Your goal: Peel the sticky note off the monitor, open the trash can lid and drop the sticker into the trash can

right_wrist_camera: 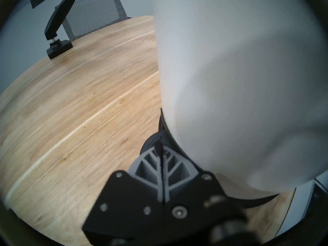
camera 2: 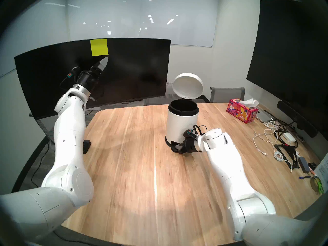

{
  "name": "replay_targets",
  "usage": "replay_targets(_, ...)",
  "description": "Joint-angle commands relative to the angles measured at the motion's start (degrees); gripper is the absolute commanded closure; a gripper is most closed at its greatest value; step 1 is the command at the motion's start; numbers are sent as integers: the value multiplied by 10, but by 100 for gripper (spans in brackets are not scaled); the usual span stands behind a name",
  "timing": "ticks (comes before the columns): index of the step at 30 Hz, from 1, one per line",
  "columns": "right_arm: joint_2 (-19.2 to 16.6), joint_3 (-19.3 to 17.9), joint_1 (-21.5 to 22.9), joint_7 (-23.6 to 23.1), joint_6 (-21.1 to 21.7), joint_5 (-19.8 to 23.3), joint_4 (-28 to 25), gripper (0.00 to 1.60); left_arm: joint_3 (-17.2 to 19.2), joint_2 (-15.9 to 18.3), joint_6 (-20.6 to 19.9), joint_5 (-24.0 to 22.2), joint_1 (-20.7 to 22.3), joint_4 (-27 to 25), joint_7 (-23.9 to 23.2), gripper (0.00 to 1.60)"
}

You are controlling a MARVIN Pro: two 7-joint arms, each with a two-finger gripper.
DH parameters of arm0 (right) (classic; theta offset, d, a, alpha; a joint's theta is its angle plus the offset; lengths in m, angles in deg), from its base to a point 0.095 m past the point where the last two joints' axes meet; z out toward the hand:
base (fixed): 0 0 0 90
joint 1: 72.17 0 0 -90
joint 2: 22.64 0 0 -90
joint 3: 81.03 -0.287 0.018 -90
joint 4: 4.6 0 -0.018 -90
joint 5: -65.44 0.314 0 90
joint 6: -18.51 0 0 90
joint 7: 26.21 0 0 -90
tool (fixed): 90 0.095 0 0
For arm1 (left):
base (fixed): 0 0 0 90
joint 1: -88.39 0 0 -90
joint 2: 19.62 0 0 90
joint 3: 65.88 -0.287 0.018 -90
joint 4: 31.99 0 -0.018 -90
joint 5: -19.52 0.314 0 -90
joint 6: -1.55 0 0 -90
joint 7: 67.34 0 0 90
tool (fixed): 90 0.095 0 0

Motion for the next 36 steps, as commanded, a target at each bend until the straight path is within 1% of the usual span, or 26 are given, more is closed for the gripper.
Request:
replay_targets(1,-4,-1,-2,2,0,-2,1,160,-2,-2,7,4,30,3,20,0)
replay_targets(13,-4,-1,-2,1,0,-2,1,160,-4,-5,14,1,42,5,45,0)
replay_targets(28,-4,-1,-2,2,0,-2,1,160,-10,-11,21,-4,48,7,59,0)
replay_targets(36,-4,-1,-2,2,0,-2,1,160,-13,-7,29,-4,61,27,63,0)
